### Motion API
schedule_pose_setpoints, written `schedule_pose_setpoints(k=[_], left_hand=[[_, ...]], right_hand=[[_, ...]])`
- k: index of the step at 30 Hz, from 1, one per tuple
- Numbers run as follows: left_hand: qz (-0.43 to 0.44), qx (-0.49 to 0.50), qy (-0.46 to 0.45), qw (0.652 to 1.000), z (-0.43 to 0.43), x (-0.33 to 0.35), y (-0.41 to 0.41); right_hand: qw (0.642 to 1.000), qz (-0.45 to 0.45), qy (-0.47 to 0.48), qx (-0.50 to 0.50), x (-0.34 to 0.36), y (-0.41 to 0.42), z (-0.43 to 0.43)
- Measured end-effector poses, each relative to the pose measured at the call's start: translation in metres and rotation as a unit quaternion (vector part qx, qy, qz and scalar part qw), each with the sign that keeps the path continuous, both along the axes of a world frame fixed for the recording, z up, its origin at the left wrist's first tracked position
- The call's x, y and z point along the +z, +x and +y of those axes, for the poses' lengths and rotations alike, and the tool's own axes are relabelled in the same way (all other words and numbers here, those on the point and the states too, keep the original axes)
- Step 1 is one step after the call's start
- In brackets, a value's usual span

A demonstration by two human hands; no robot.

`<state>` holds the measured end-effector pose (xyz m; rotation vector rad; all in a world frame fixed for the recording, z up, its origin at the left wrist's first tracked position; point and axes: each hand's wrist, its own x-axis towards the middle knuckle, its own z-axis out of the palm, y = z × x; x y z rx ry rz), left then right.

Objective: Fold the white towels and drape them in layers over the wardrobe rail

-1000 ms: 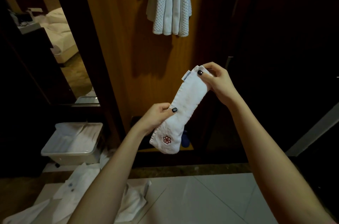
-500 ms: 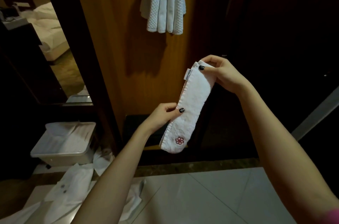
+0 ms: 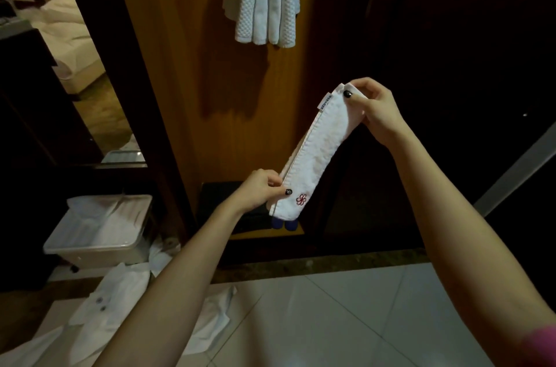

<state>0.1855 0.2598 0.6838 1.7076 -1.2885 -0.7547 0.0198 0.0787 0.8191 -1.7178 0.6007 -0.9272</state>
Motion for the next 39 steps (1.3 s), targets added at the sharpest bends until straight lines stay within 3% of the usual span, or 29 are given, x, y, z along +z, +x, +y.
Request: schedule_pose_setpoints(k=[11, 16, 23, 25, 29, 39], left_hand=[[0.006, 0.057, -0.051, 0.997, -0.004, 0.011, 0.024], [0.099, 0.025, -0.029, 0.994, -0.012, 0.030, 0.041], [0.033, 0.071, -0.092, 0.993, -0.047, 0.082, 0.106], [0.051, 0.079, -0.116, 0.989, -0.063, 0.098, 0.128], [0.187, 0.061, -0.190, 0.962, -0.099, 0.138, 0.169], [0.160, 0.024, -0.246, 0.956, -0.187, 0.297, 0.274]], right_hand=[[0.988, -0.049, 0.052, -0.138, -0.015, 0.001, -0.025], [0.984, -0.059, 0.059, -0.156, -0.013, 0.009, -0.048], [0.983, -0.053, 0.015, -0.178, -0.002, 0.041, -0.083], [0.983, -0.064, -0.022, -0.169, 0.008, 0.054, -0.094], [0.989, -0.105, -0.026, -0.098, 0.041, 0.081, -0.125], [0.984, -0.147, -0.094, -0.046, 0.164, 0.182, -0.230]])
